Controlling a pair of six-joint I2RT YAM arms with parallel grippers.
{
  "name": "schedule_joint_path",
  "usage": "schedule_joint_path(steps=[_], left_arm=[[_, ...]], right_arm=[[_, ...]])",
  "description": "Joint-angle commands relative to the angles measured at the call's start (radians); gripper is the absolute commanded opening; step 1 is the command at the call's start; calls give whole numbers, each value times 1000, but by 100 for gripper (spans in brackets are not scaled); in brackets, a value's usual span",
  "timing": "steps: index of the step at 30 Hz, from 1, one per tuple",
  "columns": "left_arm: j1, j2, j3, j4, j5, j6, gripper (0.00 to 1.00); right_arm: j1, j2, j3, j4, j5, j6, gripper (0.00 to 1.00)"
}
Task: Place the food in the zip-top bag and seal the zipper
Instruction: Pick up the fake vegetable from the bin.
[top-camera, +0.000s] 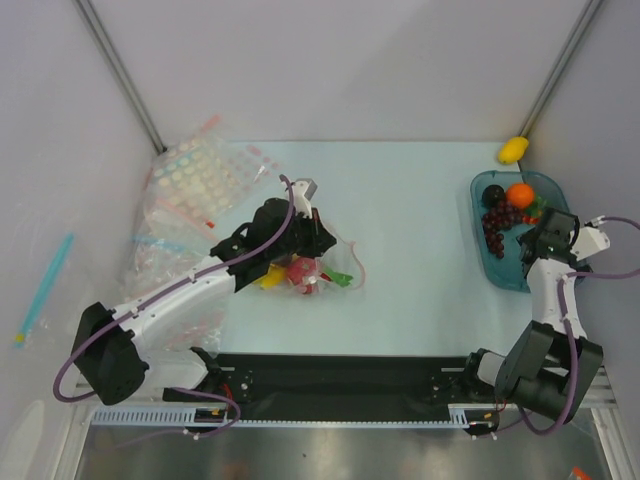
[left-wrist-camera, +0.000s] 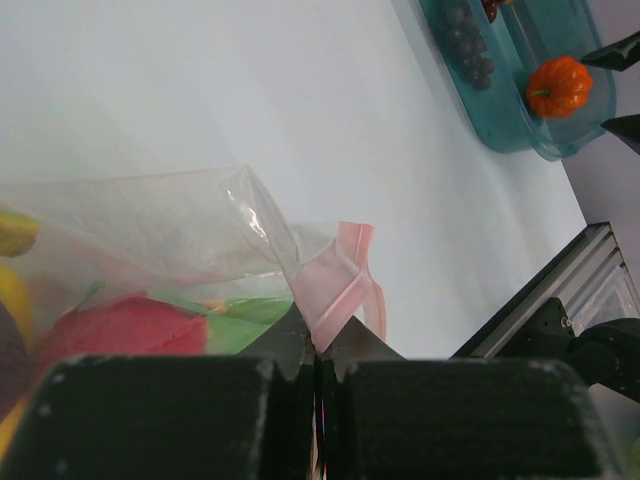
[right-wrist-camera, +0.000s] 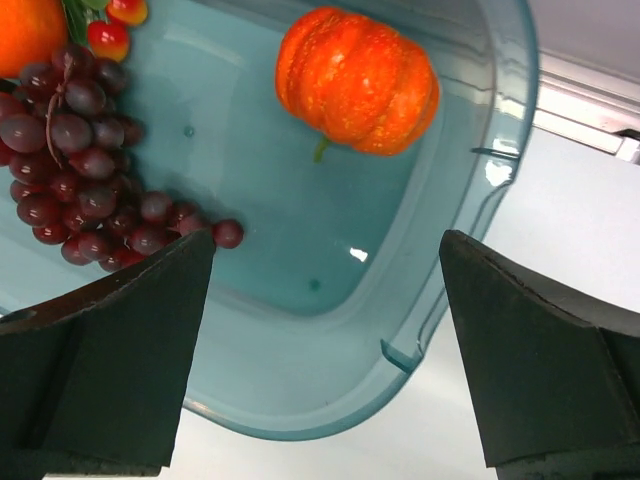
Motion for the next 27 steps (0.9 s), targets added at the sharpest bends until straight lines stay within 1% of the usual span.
schedule_joint_path(steps=[1, 4, 7, 12, 16, 20, 27], left_arm=[[2, 19, 33, 60, 53, -12, 0], [2, 24, 38, 53, 59, -12, 1], [2, 25, 42, 50, 54, -7, 0], [2, 28, 48, 40, 48, 0, 0], [2, 21, 48, 40, 62, -1, 0], [2, 7, 50, 32, 54, 2, 0], [2, -1, 44, 32, 47, 2, 0]], right_arm=[[-7, 29, 64, 64, -21, 1, 100], [-19, 81, 79, 72, -13, -19, 100], [-65, 128, 63, 116, -59, -9, 100], [-70, 144, 46, 205, -13, -67, 100], [-56, 160, 36, 265, 60, -118, 100], [-92, 221, 61, 262, 33, -95, 100], [-94, 289, 82, 308, 56, -105, 100]])
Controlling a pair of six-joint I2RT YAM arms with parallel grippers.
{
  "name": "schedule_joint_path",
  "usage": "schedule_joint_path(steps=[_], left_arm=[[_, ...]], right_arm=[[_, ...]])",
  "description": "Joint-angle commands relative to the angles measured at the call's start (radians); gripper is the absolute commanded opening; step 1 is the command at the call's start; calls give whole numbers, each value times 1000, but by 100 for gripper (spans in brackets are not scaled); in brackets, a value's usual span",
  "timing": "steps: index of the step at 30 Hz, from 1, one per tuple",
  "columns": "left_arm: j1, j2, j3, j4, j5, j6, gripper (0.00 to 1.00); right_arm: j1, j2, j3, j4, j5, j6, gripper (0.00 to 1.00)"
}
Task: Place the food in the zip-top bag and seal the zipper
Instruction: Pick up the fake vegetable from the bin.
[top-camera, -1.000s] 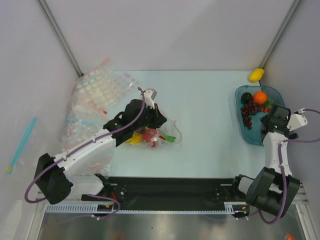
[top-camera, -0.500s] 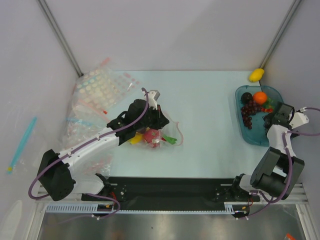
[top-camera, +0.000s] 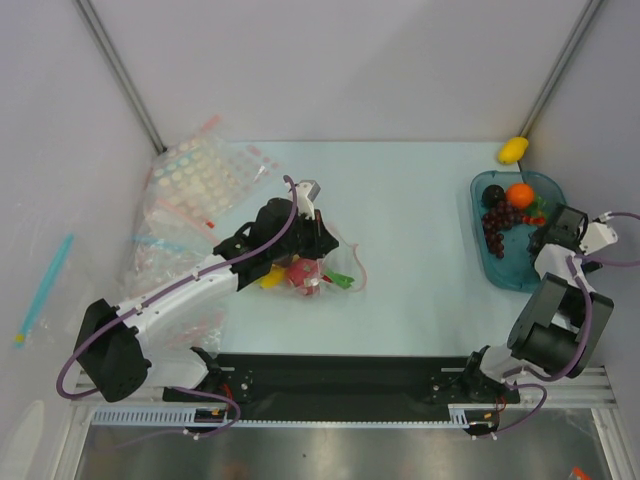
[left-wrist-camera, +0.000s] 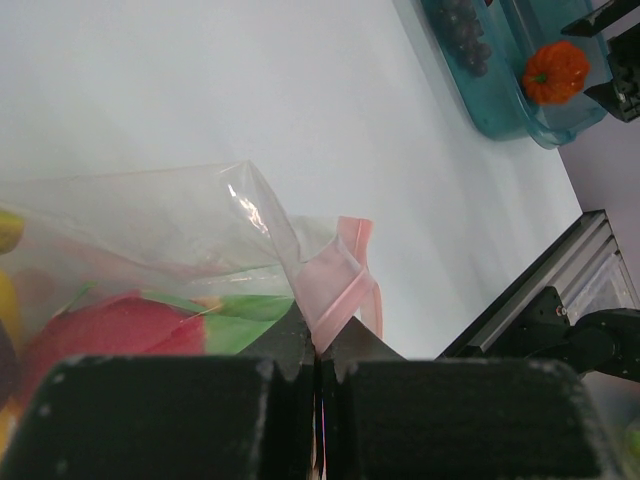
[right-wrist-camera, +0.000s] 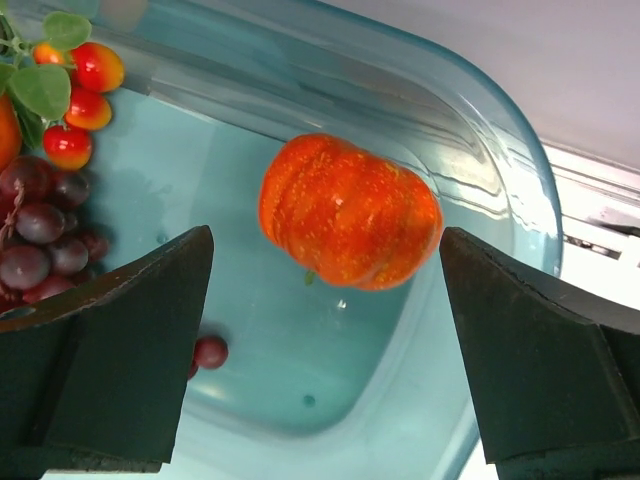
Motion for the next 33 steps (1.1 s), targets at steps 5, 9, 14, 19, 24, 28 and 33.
schedule_joint_path(steps=[5, 9, 14, 19, 24, 28, 33], left_arm=[[2, -18, 47, 27, 21, 4, 0], [2, -24, 47, 19, 2, 10, 0], [2, -31, 49, 13, -8, 15, 0], [2, -29, 50, 10, -10, 16, 0], [2, -32, 52, 4, -13, 18, 0], [2, -35, 52, 2, -18, 19, 0], [4, -35, 53, 2, -18, 21, 0]], right_arm=[[-4, 71, 50, 46, 68, 34, 100], [-6, 89, 40, 76, 66, 55, 100], [-6, 114, 39, 89, 66, 74, 93], [20, 27, -15, 148, 112, 57, 65], [124, -99, -15, 163, 183, 6, 63], [209, -202, -10, 163, 162, 6, 57], [336, -360, -24, 129, 111, -5, 54]])
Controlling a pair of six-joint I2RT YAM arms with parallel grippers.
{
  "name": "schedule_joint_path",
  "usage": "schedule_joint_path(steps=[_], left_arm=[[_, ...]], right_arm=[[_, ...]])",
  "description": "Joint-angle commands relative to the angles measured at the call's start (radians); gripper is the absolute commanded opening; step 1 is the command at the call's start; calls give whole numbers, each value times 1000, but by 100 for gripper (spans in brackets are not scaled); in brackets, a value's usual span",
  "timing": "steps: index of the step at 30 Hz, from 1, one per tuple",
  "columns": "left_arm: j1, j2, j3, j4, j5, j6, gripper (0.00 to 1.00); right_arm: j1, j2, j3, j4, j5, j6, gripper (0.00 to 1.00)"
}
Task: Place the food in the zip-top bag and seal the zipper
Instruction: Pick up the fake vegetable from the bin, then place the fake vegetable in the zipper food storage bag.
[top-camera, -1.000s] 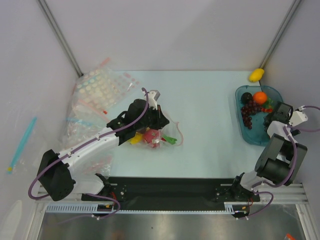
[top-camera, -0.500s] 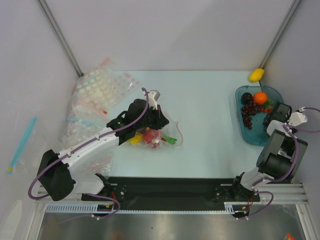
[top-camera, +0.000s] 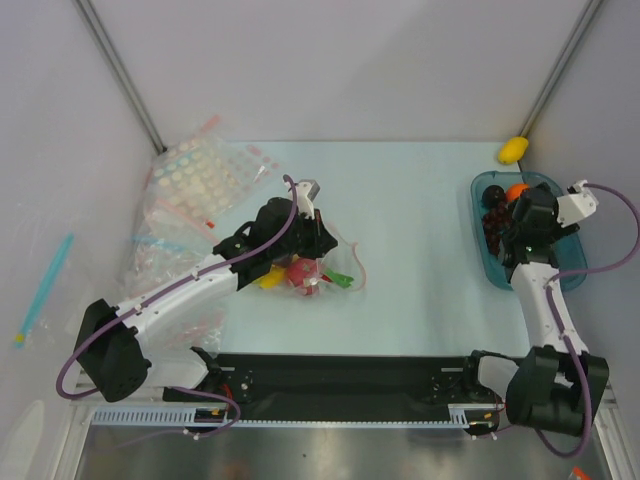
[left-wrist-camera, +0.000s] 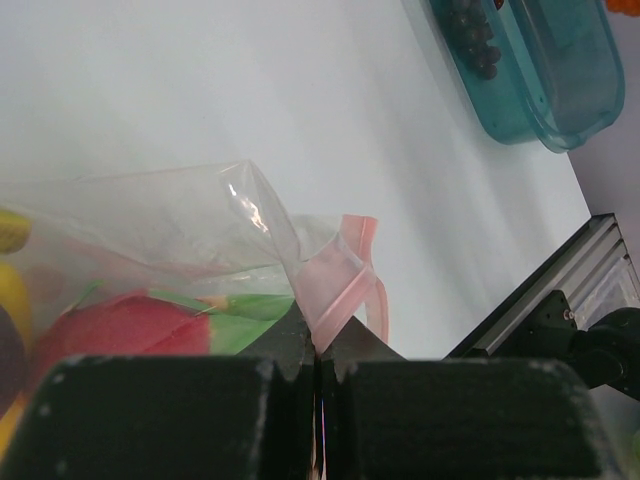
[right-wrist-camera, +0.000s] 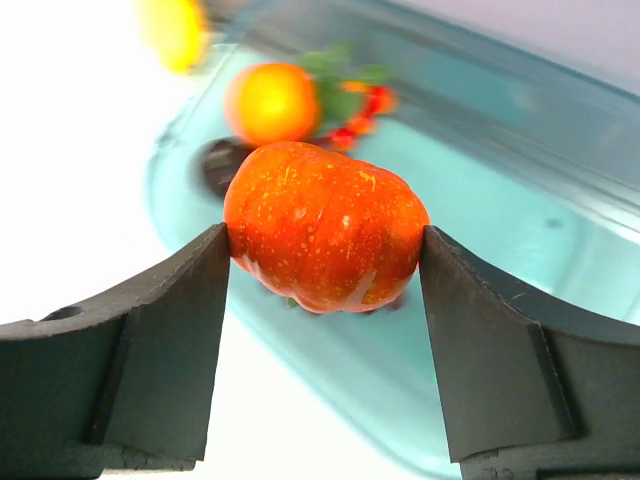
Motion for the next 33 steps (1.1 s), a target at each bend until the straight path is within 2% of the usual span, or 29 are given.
schedule_joint_path(steps=[1, 7, 10, 12, 20, 21, 24, 28, 33], left_arm=[[2, -35, 44, 18, -3, 13, 0], [4, -35, 48, 14, -7, 15, 0], [2, -41, 53, 8, 0, 18, 0], [2, -45, 56, -1, -3, 20, 0], [4, -85, 64, -51, -67, 15, 0], [4, -93, 62, -52, -73, 10, 0], [4, -107, 56, -55, -81, 1, 0], [2, -124, 56, -78, -113, 4, 0], [2, -162, 50, -89, -141, 7, 0]], right_arm=[[99, -110, 9, 8, -9, -10, 54], [257, -326, -57, 2, -124, -1, 49], [369, -377, -76, 22, -202, -13, 49], [449, -384, -83, 31, -283, -24, 49], [725, -367, -186, 308, -544, -145, 46], [788, -364, -200, 339, -606, -185, 44], [883, -344, -241, 433, -660, -283, 42], [1007, -312, -263, 520, -708, -328, 41], [1064, -289, -267, 553, -748, -377, 39]])
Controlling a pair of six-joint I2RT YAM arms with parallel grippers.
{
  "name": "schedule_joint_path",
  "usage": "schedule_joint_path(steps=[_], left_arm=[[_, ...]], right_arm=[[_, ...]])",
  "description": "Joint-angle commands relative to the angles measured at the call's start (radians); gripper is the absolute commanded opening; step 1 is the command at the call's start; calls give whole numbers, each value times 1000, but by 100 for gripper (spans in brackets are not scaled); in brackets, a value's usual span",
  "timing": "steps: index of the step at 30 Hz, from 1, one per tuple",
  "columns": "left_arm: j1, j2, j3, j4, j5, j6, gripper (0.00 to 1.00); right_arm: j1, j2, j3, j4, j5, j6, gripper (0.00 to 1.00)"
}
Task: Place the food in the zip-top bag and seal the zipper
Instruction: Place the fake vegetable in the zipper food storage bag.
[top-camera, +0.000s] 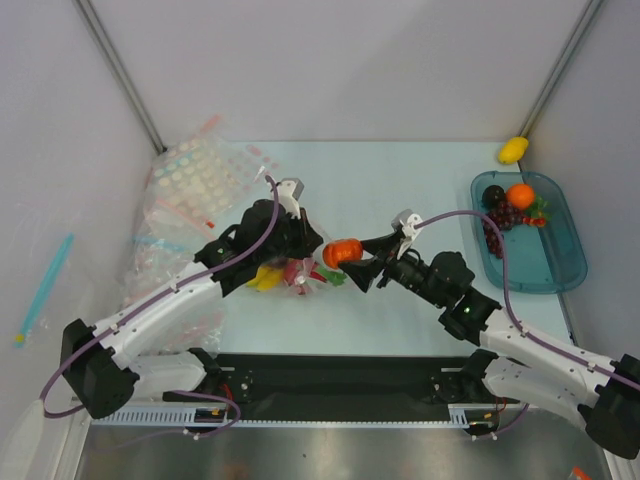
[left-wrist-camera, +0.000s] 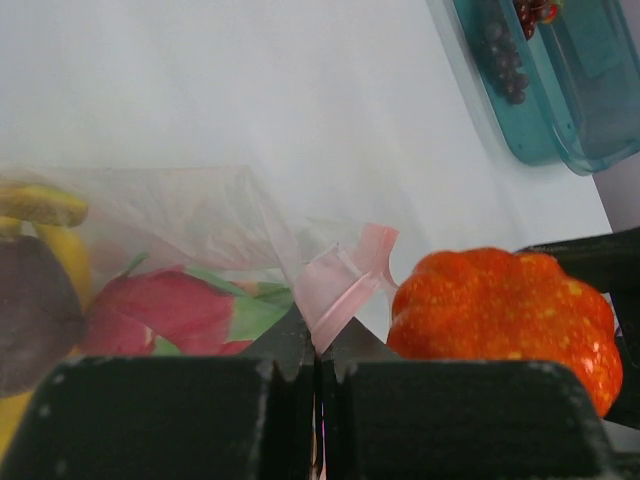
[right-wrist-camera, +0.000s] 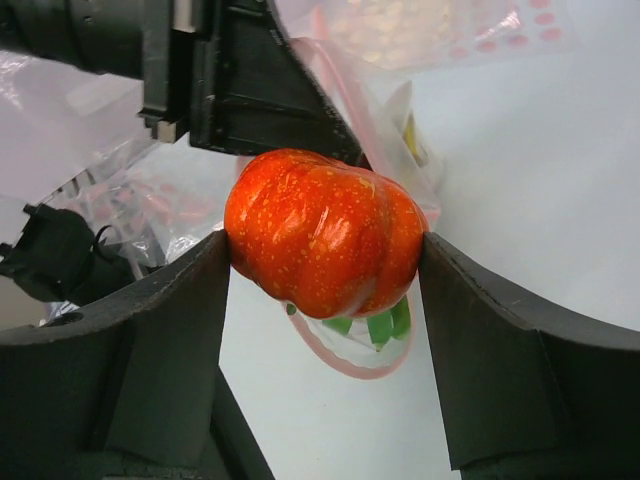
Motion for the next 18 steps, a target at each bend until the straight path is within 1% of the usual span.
schedule_joint_path(steps=[1, 3, 5, 10, 13, 16, 18], left_arm=[[2, -71, 32, 34, -28, 3, 0], [2, -79, 31, 37, -9, -4, 0], [2, -91, 26, 40, 47, -12, 0], [1, -111, 12, 65, 95, -30, 0], [-1, -113, 5, 91, 146, -39, 0], [-7, -111, 3, 109, 193, -49, 0], [-10, -110, 5, 108, 213, -50, 0]], right_arm=[[32, 9, 5, 125, -55, -72, 39], [39, 19, 6, 127, -35, -75, 39], [45, 44, 12, 122, -30, -82, 39], [76, 94, 21, 139, -23, -102, 38], [121, 140, 40, 125, 43, -132, 38], [164, 180, 41, 148, 101, -162, 38], [173, 205, 44, 162, 141, -165, 41]])
